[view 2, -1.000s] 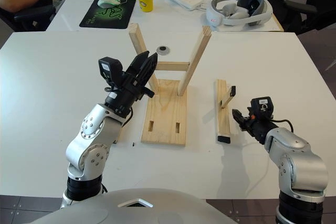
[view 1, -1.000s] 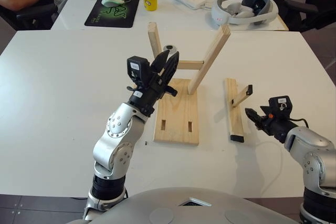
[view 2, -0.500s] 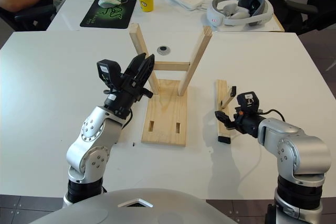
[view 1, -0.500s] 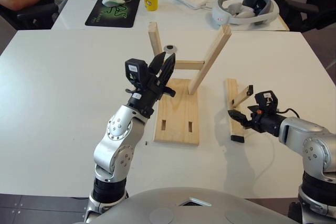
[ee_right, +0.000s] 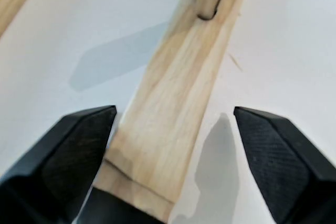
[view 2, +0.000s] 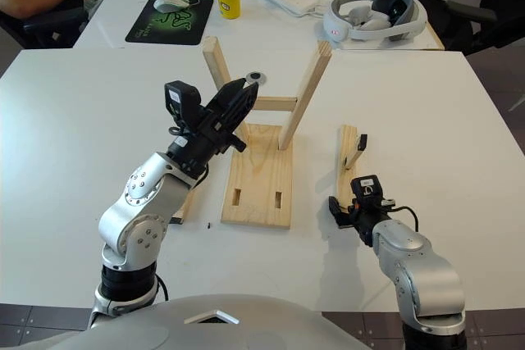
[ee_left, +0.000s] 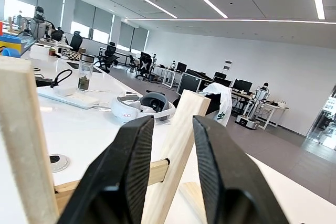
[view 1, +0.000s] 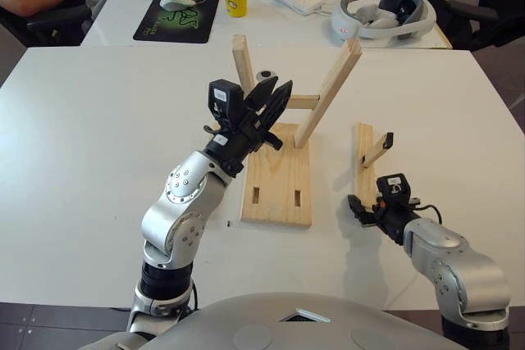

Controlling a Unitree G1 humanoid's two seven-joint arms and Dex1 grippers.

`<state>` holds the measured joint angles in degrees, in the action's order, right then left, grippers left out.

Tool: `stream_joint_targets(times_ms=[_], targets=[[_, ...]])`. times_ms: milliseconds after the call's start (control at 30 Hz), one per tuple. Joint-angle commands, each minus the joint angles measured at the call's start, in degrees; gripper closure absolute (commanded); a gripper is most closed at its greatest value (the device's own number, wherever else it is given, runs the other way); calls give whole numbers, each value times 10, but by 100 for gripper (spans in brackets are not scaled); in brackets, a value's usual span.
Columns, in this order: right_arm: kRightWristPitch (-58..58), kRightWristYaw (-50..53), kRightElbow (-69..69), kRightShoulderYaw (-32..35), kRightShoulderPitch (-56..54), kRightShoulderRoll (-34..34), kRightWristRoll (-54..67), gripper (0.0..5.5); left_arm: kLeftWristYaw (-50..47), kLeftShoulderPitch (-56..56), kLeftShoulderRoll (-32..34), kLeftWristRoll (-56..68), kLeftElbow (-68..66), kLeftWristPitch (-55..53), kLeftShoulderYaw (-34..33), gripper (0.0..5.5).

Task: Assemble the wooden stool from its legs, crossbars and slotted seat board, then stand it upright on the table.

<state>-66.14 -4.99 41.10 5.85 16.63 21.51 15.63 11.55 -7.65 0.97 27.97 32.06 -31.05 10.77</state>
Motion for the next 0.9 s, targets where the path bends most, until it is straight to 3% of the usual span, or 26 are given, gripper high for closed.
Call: stream_joint_targets(times_ms=[33, 367, 533, 767, 900], targets=[[4, 24, -45, -4, -11, -14, -31, 135, 3, -11, 2, 2, -5, -9, 2, 415], [16, 14, -101, -1, -50, -32, -37, 135, 3, -13, -3, -1, -11, -1, 3, 415], [-45, 2, -121, 71, -61, -110, 19, 210, 0, -17, 1, 1, -9, -3, -4, 415], [-15, -17, -138, 58, -15, -85, 9, 313, 15, -23, 37, 8, 6, -30, -17, 415], [40, -16, -146, 70, -3, -89, 4, 341, 34, -23, 44, 51, 10, -42, -41, 363]])
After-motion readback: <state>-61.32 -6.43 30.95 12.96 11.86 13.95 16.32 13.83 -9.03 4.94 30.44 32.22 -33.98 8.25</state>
